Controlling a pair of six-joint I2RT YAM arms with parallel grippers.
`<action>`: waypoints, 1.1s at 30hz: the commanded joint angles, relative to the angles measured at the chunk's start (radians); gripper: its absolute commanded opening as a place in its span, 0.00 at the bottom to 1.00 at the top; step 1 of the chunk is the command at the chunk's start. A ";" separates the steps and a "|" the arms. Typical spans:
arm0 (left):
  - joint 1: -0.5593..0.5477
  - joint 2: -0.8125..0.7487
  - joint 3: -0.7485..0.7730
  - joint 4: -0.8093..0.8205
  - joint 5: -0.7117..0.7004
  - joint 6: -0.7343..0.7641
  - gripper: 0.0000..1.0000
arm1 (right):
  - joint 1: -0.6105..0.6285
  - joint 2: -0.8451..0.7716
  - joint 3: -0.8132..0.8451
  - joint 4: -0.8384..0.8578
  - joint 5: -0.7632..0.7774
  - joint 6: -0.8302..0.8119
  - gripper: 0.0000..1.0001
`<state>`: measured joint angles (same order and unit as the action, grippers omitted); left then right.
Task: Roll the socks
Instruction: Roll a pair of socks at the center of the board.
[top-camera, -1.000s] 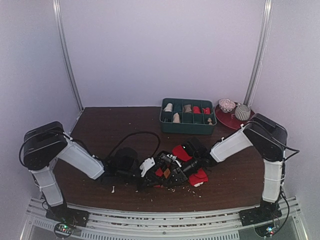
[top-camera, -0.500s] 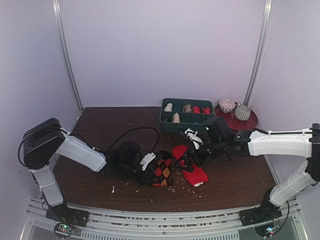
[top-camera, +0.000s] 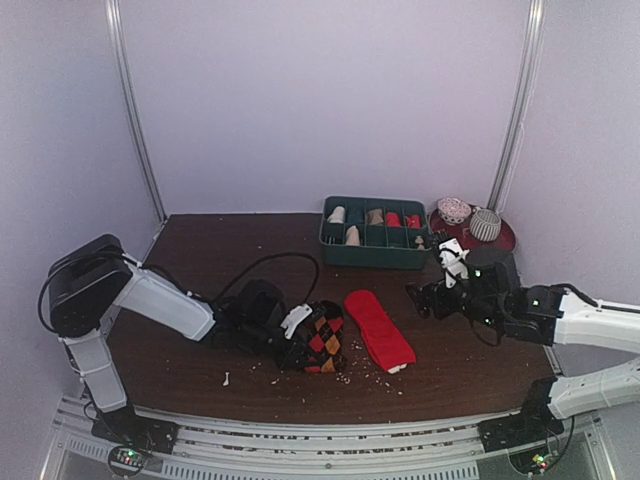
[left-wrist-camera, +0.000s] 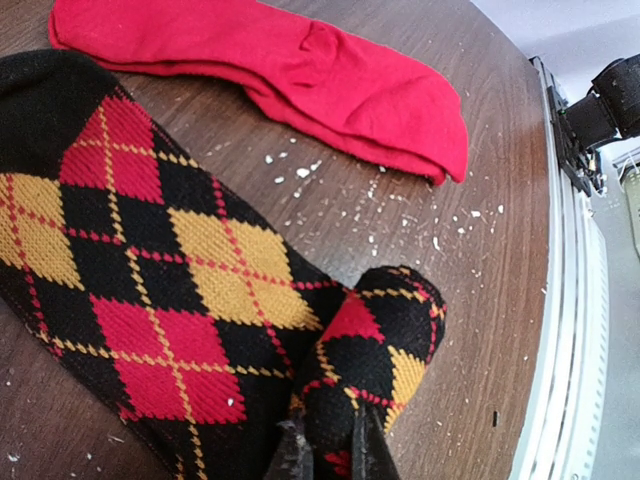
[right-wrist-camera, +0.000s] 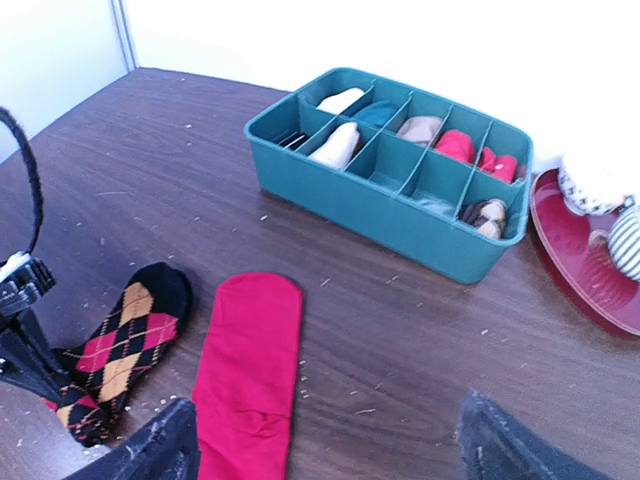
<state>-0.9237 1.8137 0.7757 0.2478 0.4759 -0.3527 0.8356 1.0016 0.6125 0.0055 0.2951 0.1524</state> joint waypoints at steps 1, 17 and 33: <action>-0.001 0.067 -0.022 -0.199 -0.042 -0.014 0.00 | 0.020 0.042 -0.057 0.137 -0.132 -0.076 0.84; -0.001 0.069 -0.030 -0.209 -0.037 -0.011 0.00 | 0.300 0.585 -0.014 0.573 -0.417 -0.341 0.77; -0.001 0.067 -0.044 -0.210 -0.026 0.002 0.00 | 0.287 0.828 0.130 0.485 -0.372 -0.407 0.43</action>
<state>-0.9226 1.8179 0.7849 0.2314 0.4835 -0.3584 1.1313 1.7889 0.7235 0.5274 -0.0826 -0.2527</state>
